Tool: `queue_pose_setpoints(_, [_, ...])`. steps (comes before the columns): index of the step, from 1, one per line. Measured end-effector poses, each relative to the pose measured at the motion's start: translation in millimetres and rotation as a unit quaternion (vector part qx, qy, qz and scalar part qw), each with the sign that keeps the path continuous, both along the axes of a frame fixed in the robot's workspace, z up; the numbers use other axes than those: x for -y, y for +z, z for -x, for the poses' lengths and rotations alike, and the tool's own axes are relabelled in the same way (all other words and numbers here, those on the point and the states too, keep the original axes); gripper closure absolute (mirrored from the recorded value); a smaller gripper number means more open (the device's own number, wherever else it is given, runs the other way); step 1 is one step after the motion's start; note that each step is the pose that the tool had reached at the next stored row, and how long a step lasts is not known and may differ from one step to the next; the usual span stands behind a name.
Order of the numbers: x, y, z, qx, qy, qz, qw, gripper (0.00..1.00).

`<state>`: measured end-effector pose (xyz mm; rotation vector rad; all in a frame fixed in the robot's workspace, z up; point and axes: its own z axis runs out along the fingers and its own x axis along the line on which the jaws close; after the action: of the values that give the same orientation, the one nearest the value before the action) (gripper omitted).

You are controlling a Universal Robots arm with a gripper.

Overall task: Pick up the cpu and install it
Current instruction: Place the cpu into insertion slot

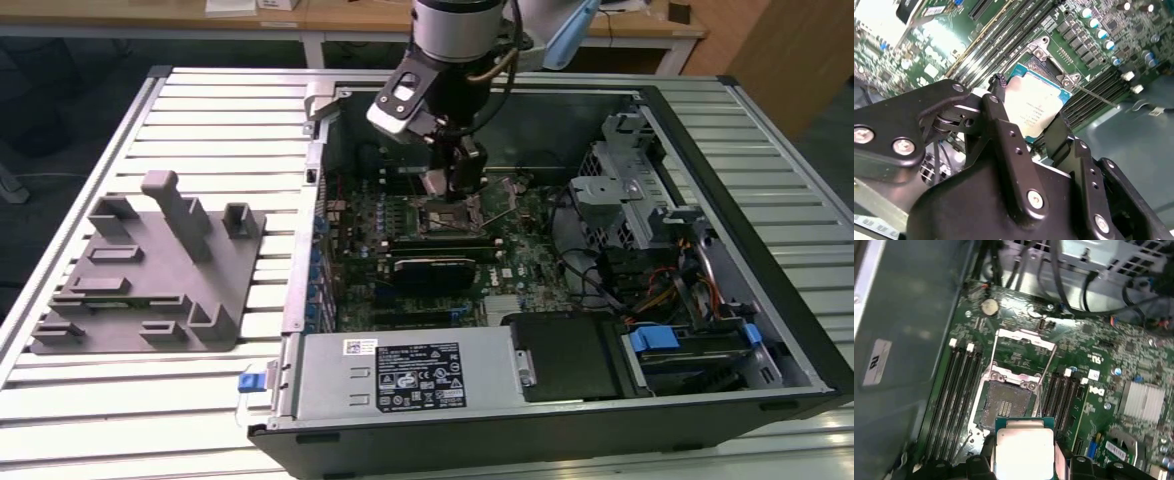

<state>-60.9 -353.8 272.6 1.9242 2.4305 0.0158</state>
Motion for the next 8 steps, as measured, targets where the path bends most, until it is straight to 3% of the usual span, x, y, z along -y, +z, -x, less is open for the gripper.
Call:
queue_pose_setpoints(3, [0.0,-1.2,0.0,0.0000,-0.027,0.0000,0.9996,0.45])
queue_pose_setpoints(8, [0.0,-3.3,0.0,0.0000,-0.066,0.0000,0.9978,0.45])
